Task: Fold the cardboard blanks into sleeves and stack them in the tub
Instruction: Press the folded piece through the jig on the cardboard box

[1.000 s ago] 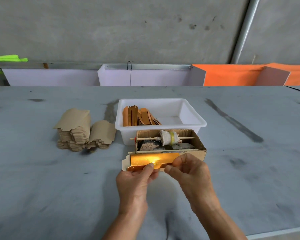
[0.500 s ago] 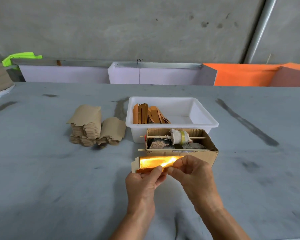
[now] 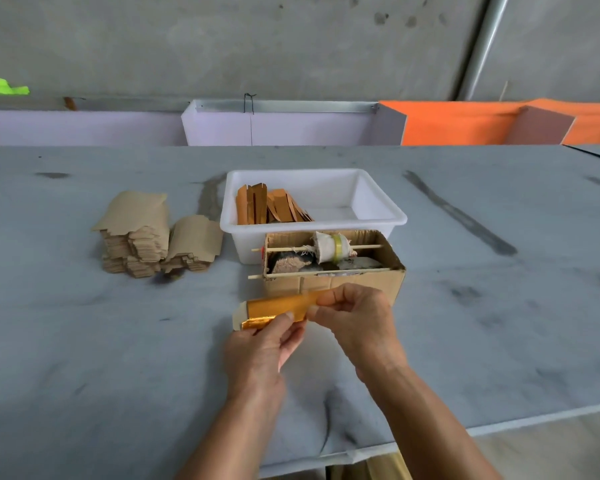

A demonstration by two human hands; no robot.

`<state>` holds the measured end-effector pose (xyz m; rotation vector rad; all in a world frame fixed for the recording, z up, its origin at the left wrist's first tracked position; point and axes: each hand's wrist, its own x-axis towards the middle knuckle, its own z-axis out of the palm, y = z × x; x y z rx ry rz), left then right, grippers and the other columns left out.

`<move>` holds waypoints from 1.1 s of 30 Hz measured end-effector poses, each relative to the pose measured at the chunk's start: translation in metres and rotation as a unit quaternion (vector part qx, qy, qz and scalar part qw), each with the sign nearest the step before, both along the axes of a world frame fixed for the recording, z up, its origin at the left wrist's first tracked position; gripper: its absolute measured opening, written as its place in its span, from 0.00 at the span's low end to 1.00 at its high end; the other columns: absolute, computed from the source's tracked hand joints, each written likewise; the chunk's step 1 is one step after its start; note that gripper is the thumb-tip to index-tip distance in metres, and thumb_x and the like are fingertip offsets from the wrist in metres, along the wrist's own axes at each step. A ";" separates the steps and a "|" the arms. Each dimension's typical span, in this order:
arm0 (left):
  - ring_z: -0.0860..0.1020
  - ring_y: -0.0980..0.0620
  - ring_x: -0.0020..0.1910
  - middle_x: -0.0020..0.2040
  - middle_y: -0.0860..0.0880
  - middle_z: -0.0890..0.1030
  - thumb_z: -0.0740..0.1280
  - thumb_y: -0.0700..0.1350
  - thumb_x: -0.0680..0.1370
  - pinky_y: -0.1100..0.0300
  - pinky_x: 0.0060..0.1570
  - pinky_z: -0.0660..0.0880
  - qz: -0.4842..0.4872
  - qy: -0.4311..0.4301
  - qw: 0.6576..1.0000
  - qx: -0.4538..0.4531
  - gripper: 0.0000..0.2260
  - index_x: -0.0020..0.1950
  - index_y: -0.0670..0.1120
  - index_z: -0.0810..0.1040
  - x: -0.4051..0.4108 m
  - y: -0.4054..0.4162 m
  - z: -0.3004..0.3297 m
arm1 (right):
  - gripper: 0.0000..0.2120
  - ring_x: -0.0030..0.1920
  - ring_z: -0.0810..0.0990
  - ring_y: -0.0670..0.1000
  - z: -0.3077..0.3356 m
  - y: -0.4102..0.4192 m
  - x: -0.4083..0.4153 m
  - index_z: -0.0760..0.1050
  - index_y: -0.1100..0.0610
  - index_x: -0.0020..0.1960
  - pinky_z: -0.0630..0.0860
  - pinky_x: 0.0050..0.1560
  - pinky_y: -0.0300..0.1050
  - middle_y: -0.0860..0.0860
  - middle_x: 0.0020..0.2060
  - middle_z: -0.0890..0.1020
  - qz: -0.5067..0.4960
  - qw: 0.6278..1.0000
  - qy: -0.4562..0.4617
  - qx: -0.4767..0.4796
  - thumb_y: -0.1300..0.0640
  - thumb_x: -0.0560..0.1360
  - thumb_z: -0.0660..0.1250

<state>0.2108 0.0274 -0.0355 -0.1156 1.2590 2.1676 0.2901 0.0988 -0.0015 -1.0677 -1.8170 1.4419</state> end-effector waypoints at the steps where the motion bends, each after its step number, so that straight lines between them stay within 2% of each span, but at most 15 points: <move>1: 0.81 0.50 0.28 0.28 0.45 0.81 0.67 0.27 0.72 0.57 0.34 0.81 -0.004 -0.002 1.000 0.001 0.07 0.38 0.37 0.76 0.001 0.001 0.000 | 0.08 0.27 0.76 0.41 0.000 0.001 0.001 0.79 0.55 0.34 0.74 0.28 0.31 0.51 0.30 0.82 -0.003 1.000 -0.003 0.001 0.62 0.66 0.76; 5: 0.81 0.50 0.28 0.28 0.45 0.81 0.68 0.27 0.71 0.59 0.32 0.81 -0.008 -0.009 1.000 0.000 0.06 0.39 0.37 0.76 0.003 0.004 0.001 | 0.09 0.23 0.74 0.38 0.002 0.001 0.004 0.78 0.53 0.32 0.71 0.25 0.30 0.48 0.27 0.81 0.001 1.000 -0.004 -0.003 0.63 0.66 0.76; 11: 0.82 0.50 0.28 0.28 0.45 0.81 0.68 0.28 0.71 0.60 0.30 0.80 -0.003 -0.006 1.000 -0.008 0.06 0.39 0.37 0.76 0.003 0.005 0.000 | 0.06 0.26 0.76 0.42 0.001 0.001 0.004 0.80 0.55 0.37 0.68 0.24 0.31 0.52 0.33 0.84 0.009 1.000 -0.026 0.000 0.65 0.66 0.75; 14: 0.82 0.50 0.29 0.29 0.45 0.82 0.68 0.28 0.71 0.59 0.30 0.80 -0.003 -0.002 1.000 -0.009 0.06 0.39 0.37 0.77 0.002 0.005 -0.001 | 0.06 0.21 0.71 0.38 0.001 0.001 0.003 0.81 0.55 0.37 0.64 0.21 0.30 0.52 0.32 0.83 0.011 0.999 -0.036 0.002 0.64 0.66 0.75; 20: 0.82 0.49 0.29 0.29 0.45 0.82 0.68 0.28 0.72 0.59 0.31 0.80 -0.008 0.009 1.000 -0.008 0.06 0.39 0.38 0.77 0.002 0.004 -0.001 | 0.07 0.18 0.69 0.38 -0.001 0.001 0.000 0.81 0.53 0.37 0.62 0.19 0.30 0.51 0.33 0.83 0.017 0.999 -0.051 0.005 0.64 0.66 0.75; 26: 0.82 0.49 0.29 0.29 0.44 0.82 0.67 0.28 0.72 0.60 0.29 0.79 -0.016 0.014 1.000 -0.005 0.05 0.40 0.37 0.76 0.003 0.004 0.001 | 0.07 0.24 0.69 0.40 -0.003 0.002 0.000 0.80 0.50 0.37 0.62 0.21 0.31 0.46 0.32 0.80 0.013 0.997 -0.072 0.031 0.60 0.67 0.76; 33: 0.82 0.48 0.30 0.30 0.44 0.82 0.68 0.28 0.72 0.59 0.32 0.80 -0.021 0.024 0.999 -0.014 0.04 0.41 0.36 0.77 0.002 0.004 0.000 | 0.07 0.27 0.70 0.41 -0.004 0.003 -0.001 0.81 0.50 0.38 0.64 0.26 0.34 0.48 0.35 0.82 0.008 0.997 -0.074 0.031 0.61 0.67 0.76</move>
